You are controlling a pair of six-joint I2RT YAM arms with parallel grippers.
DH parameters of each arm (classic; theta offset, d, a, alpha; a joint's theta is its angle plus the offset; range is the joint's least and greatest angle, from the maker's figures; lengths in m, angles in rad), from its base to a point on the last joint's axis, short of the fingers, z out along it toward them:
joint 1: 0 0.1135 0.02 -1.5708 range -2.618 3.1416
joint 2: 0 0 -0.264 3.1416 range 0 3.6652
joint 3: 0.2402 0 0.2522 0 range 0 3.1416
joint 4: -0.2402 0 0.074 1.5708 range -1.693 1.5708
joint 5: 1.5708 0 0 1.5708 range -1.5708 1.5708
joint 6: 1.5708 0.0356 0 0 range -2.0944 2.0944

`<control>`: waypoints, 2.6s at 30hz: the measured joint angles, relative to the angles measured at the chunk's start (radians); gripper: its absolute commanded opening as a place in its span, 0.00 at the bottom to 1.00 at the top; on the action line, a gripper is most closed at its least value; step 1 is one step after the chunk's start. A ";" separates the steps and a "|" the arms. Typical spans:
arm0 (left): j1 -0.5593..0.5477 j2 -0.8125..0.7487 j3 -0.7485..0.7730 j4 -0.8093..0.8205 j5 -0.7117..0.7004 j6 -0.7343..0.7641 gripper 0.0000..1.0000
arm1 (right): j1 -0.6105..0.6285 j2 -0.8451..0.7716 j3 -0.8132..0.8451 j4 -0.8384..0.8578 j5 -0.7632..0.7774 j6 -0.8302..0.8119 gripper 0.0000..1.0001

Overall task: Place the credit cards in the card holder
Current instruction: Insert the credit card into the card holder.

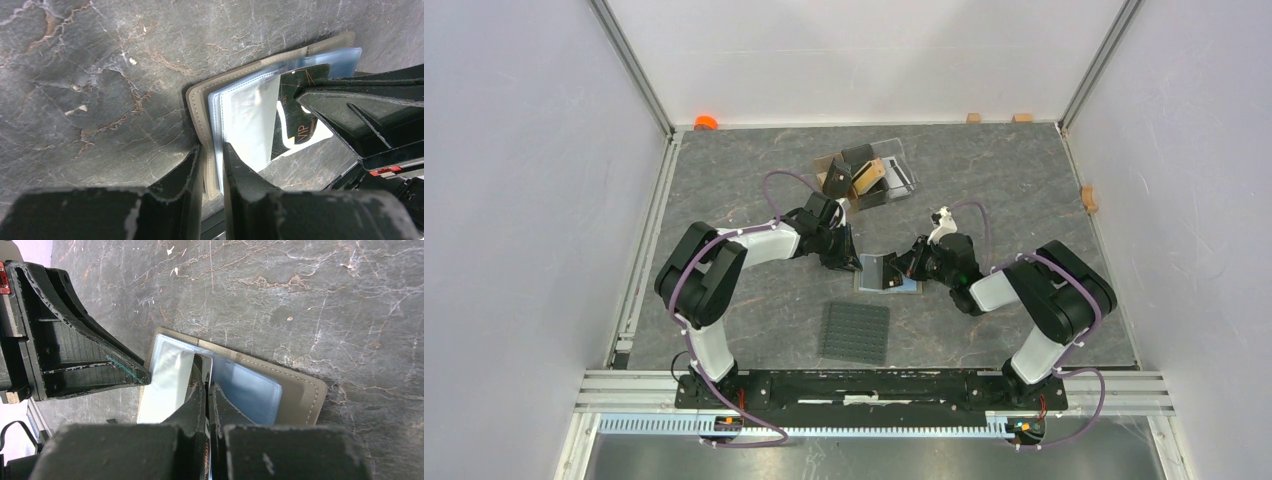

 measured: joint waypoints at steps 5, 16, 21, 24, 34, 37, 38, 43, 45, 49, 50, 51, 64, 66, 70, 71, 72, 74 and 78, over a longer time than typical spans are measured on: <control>0.000 -0.004 -0.006 0.005 0.000 -0.017 0.24 | 0.024 0.000 -0.002 0.009 0.039 0.009 0.00; -0.011 -0.009 -0.024 0.035 -0.002 -0.040 0.24 | 0.066 -0.010 -0.034 0.050 0.129 0.077 0.07; -0.022 -0.012 -0.033 0.053 -0.003 -0.041 0.24 | 0.071 -0.064 -0.028 -0.036 0.148 0.049 0.17; -0.032 -0.015 -0.039 0.060 -0.001 -0.045 0.24 | 0.072 -0.106 -0.011 -0.122 0.166 0.007 0.28; -0.048 -0.040 -0.061 0.050 0.015 -0.055 0.45 | 0.073 -0.255 0.056 -0.418 0.203 -0.157 0.49; -0.048 -0.061 -0.076 0.050 0.016 -0.056 0.51 | 0.073 -0.283 0.078 -0.484 0.199 -0.185 0.49; -0.048 -0.070 -0.084 0.051 0.016 -0.059 0.52 | 0.073 -0.287 0.089 -0.513 0.194 -0.193 0.49; -0.048 -0.097 -0.112 0.082 0.032 -0.088 0.52 | 0.073 -0.287 0.100 -0.578 0.155 -0.205 0.49; -0.048 -0.097 -0.124 0.105 0.050 -0.104 0.51 | 0.073 -0.285 0.100 -0.595 0.138 -0.205 0.49; -0.049 -0.077 -0.138 0.156 0.077 -0.134 0.45 | 0.073 -0.266 0.100 -0.606 0.102 -0.204 0.48; -0.049 -0.070 -0.141 0.169 0.081 -0.141 0.44 | 0.073 -0.261 0.101 -0.605 0.093 -0.204 0.48; -0.049 -0.063 -0.143 0.179 0.087 -0.146 0.43 | 0.073 -0.257 0.103 -0.602 0.083 -0.204 0.48; -0.049 -0.044 -0.153 0.216 0.105 -0.171 0.39 | 0.072 -0.221 0.115 -0.560 -0.013 -0.199 0.45; -0.049 -0.043 -0.153 0.219 0.106 -0.171 0.39 | 0.072 -0.220 0.115 -0.549 -0.026 -0.196 0.44; -0.049 -0.035 -0.153 0.234 0.121 -0.177 0.40 | 0.072 -0.204 0.115 -0.518 -0.064 -0.192 0.44; -0.049 -0.034 -0.153 0.235 0.121 -0.177 0.40 | 0.072 -0.195 0.115 -0.507 -0.073 -0.188 0.44; -0.049 -0.034 -0.153 0.236 0.122 -0.178 0.39 | 0.072 -0.188 0.115 -0.499 -0.079 -0.187 0.43; -0.048 -0.032 -0.153 0.237 0.124 -0.178 0.40 | 0.071 -0.177 0.115 -0.483 -0.092 -0.185 0.43; -0.047 -0.031 -0.153 0.238 0.127 -0.179 0.39 | 0.070 -0.173 0.115 -0.467 -0.106 -0.181 0.43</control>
